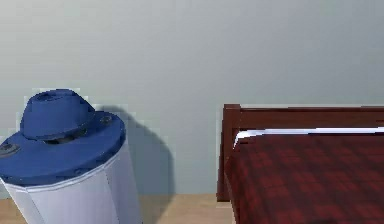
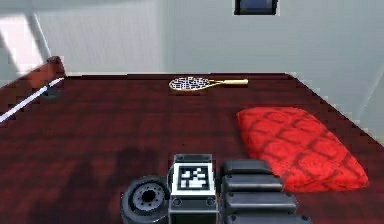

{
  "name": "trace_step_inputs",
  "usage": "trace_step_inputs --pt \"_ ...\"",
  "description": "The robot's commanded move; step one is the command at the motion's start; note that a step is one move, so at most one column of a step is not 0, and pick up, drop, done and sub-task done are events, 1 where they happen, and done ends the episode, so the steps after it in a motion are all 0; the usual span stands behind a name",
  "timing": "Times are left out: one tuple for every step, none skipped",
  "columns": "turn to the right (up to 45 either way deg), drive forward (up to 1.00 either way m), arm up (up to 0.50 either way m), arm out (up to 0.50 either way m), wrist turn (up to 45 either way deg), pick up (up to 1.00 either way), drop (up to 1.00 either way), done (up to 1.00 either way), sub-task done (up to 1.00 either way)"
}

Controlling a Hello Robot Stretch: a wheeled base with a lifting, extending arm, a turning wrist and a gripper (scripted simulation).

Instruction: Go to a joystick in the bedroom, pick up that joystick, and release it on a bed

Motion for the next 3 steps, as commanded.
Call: trace_step_inputs --pt "0.0 0.05 0.00 0.00 0.0 0.00 0.00 0.00 0.00" --pt "45.0 0.00 0.00 0.00 0.0 0.00 0.00 0.00 0.00" --pt "45.0 0.00 0.00 0.00 0.0 0.00 0.00 0.00 0.00"
